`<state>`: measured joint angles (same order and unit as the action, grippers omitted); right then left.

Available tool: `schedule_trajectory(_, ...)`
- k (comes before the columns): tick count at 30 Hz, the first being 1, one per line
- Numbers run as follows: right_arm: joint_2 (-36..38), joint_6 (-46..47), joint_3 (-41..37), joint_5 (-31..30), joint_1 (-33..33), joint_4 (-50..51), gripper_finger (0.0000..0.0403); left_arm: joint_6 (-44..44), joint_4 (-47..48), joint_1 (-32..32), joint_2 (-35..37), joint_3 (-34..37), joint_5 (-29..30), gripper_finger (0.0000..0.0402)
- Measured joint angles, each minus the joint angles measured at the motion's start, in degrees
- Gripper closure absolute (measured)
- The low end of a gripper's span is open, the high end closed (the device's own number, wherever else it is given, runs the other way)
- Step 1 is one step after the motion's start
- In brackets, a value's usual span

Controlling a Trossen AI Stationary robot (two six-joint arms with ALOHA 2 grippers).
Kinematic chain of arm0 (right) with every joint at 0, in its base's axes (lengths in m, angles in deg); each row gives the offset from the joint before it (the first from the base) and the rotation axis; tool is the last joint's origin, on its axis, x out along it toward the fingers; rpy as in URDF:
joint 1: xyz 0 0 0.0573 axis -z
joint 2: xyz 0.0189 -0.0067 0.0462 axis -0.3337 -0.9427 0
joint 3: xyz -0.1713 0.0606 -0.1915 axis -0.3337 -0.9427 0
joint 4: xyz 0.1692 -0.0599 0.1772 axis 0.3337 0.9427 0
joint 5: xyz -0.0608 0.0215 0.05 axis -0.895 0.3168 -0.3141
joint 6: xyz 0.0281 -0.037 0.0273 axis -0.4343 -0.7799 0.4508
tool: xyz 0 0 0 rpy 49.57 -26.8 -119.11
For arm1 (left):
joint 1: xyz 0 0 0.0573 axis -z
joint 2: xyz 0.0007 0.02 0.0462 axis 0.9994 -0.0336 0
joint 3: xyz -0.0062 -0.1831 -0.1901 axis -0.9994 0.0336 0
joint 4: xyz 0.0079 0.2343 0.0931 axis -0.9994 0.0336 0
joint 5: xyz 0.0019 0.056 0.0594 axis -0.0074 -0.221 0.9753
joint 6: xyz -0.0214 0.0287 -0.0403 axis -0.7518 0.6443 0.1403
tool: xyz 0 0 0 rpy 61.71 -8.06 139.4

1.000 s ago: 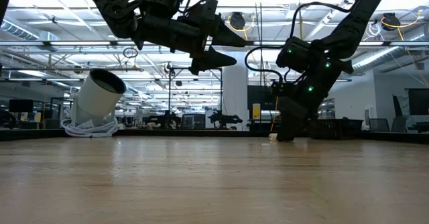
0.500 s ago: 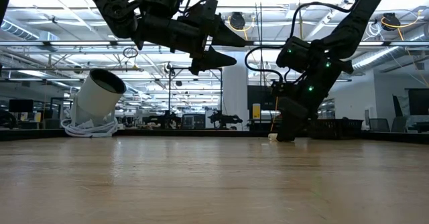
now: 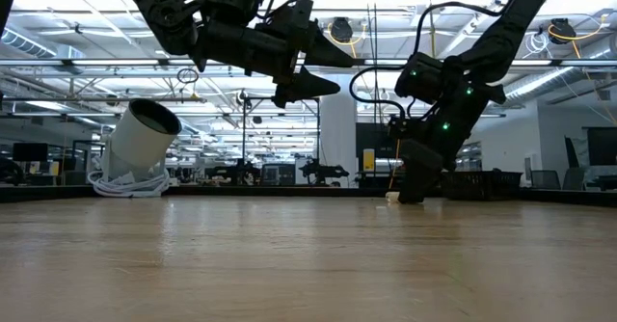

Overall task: Pick & Place Nail Polish
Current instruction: Put the yellow nail polish into the black bin

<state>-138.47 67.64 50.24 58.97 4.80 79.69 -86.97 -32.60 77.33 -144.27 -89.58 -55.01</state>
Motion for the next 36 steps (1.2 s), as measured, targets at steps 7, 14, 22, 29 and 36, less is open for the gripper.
schedule_trajectory(7, 0.00, -0.02, 0.00, 0.16, -0.02, 0.00, 0.0226, -0.02, 0.00, 0.01, 0.00, 0.00, -0.02, 0.0107)
schedule_trajectory(14, 0.00, -0.02, 0.00, 0.16, -0.02, -0.20, 0.0265, 0.05, -0.02, 0.02, 0.00, 0.00, 0.00, 0.0107)
schedule_trajectory(22, 0.00, -1.04, 0.00, 0.19, -0.02, -0.70, 0.0308, 0.00, -0.01, 0.00, 0.00, 0.00, 0.00, 0.0107)
schedule_trajectory(29, 0.02, -2.80, 0.00, 0.37, -0.02, -0.83, 0.0348, 0.05, 0.00, 0.00, 0.00, 0.00, -0.02, 0.0107)
schedule_trajectory(36, 0.02, -7.68, -0.01, 2.46, 0.03, -2.59, 0.0349, 0.02, -0.01, 0.01, 0.00, 0.00, -0.01, 0.0107)
